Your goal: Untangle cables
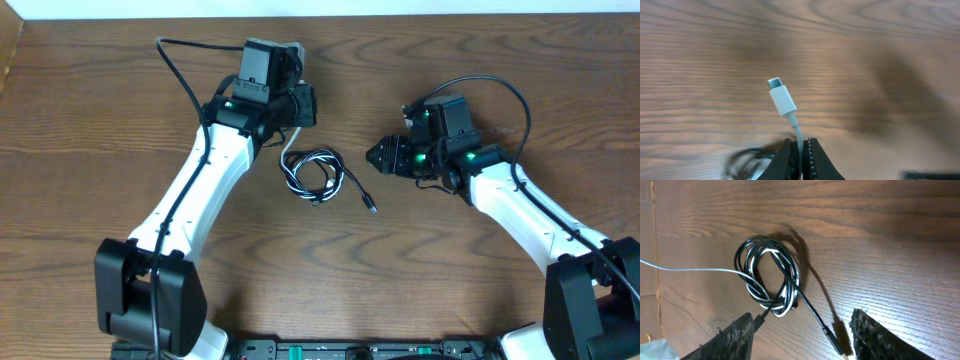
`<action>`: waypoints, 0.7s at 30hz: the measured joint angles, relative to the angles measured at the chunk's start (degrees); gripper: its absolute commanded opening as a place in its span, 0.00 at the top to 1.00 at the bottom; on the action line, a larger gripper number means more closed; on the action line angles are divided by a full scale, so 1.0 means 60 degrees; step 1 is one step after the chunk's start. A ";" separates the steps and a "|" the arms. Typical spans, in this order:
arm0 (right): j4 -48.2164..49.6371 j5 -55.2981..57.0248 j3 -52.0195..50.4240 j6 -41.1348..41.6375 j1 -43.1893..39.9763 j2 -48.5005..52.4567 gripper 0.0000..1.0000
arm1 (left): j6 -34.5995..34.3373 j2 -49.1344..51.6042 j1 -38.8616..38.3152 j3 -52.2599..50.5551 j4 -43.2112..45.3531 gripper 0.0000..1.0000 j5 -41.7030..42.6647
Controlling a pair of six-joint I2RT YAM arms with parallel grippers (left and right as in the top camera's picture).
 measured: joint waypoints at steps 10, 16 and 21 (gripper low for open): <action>-0.0313 0.0222 0.0000 -0.0331 0.0000 0.0000 0.38 | 0.0288 0.0189 0.0004 0.0015 -0.0641 0.29 -0.1209; -0.0397 0.0601 0.0000 -0.0357 -0.0153 0.0000 0.37 | 0.0291 0.0204 -0.0015 0.0015 -0.1424 0.29 -0.0117; -0.0685 0.0729 0.0000 -0.0357 -0.0667 0.0000 0.38 | 0.0171 0.0375 -0.0302 0.0015 -0.1508 0.30 0.0776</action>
